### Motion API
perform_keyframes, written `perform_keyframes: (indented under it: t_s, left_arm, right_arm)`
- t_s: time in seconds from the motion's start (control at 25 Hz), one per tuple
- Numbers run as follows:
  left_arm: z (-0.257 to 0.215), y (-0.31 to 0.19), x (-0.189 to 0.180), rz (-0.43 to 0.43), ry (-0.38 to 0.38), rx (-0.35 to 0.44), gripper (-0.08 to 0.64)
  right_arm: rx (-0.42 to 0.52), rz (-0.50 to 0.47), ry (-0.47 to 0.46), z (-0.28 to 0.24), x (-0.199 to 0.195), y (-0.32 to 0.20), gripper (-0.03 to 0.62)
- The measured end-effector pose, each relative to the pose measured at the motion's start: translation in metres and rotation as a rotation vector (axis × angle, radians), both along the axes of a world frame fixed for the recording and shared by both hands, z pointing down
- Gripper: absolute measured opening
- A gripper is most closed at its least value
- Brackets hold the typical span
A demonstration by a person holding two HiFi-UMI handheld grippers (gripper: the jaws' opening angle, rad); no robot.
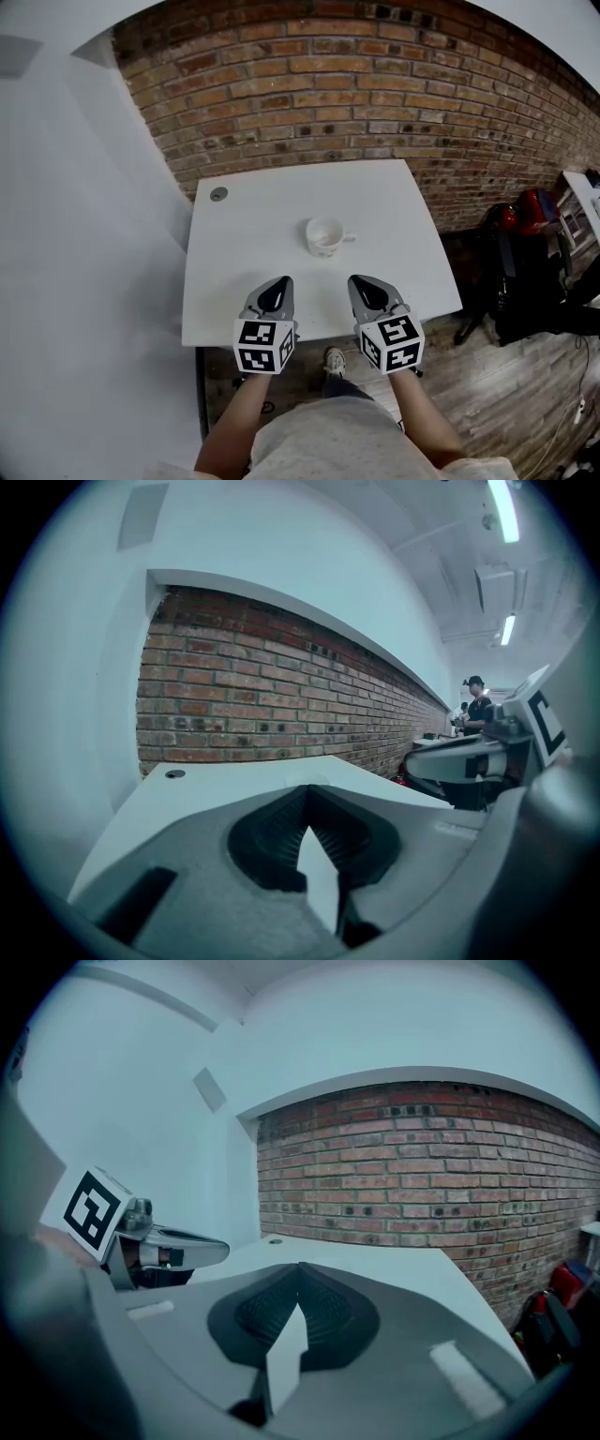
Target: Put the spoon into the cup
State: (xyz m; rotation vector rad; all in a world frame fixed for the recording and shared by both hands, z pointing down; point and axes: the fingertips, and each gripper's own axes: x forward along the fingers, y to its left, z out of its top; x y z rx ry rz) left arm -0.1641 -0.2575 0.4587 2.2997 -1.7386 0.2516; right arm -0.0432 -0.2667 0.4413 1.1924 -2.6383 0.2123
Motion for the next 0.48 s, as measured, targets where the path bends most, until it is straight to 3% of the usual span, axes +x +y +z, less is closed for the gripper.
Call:
perform_keyframes:
  t_s: [0.48]
  left_arm:
    - [0.008, 0.004, 0.013, 0.015, 0.009, -0.018, -0.005]
  right_arm:
    - [0.004, 0.003, 0.017, 0.004, 0.009, 0.007, 0.009]
